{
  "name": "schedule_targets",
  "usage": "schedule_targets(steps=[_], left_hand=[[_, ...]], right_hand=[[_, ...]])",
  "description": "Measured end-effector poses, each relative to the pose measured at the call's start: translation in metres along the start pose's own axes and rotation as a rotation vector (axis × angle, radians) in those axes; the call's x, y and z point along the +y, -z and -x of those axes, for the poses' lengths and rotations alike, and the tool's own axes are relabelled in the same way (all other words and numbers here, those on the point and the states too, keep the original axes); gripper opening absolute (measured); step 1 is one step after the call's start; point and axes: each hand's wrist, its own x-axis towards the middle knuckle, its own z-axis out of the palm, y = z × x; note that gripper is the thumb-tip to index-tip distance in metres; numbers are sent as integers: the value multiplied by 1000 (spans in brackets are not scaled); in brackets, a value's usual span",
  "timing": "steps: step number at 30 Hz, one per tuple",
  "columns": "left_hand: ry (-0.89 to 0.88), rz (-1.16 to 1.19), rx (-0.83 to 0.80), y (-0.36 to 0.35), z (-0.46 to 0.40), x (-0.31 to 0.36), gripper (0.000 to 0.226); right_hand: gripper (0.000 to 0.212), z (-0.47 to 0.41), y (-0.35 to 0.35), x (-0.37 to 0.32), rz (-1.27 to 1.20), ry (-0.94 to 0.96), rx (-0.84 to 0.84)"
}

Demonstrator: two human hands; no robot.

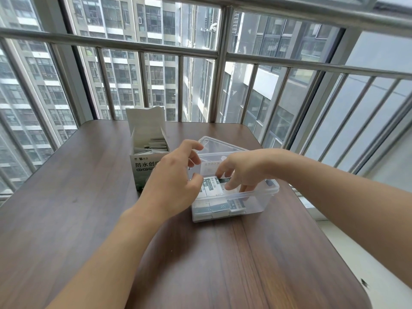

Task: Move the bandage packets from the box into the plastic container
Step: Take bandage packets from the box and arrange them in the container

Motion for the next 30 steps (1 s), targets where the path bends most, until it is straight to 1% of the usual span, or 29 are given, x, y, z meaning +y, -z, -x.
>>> schedule_targets(steps=[9,11,12,13,14,15,17,18,19,20,21,23,24,25,27,30], left_hand=[[12,16,11,1,0,-1,45],[7,6,39,1,0,1,40],[-7,5,80,4,-1,2,36],[-35,23,135,4,1,7,33],[-81,26,247,13,0,9,30],[-135,26,380,18,0,13,28],[-200,-9,703,37,-2,6,33],[-168,-3,824,43,-3,-3,41],[-89,13,893,52,-5,-14,51],[18,70,897,58,-6,-24,62],[130,171,841,60,-6,-31,70],[288,467,667,57,-6,-38,79],[338,582,595,53,-8,-41,78],[383,625,547,49,-9,-45,74],[462,573,482,43,-11,-51,64],[500,541,420,43,-12,-53,69]], right_hand=[[42,1,3,4,-42,1,-2],[44,5,7,2,-16,-3,-8],[46,8,13,-2,20,5,12],[48,16,18,-2,42,11,44],[47,20,29,-12,61,60,99],[43,29,34,-16,45,117,160],[28,44,43,-40,-51,324,320],[21,51,44,-52,-113,440,406],[16,54,44,-69,-159,560,478],[14,56,42,-85,-172,650,526],[12,55,39,-101,-140,700,561],[12,44,35,-129,15,713,624],[13,35,34,-140,92,689,631],[13,25,33,-147,165,652,622],[11,4,31,-156,315,552,610],[10,-14,27,-162,458,437,587]])
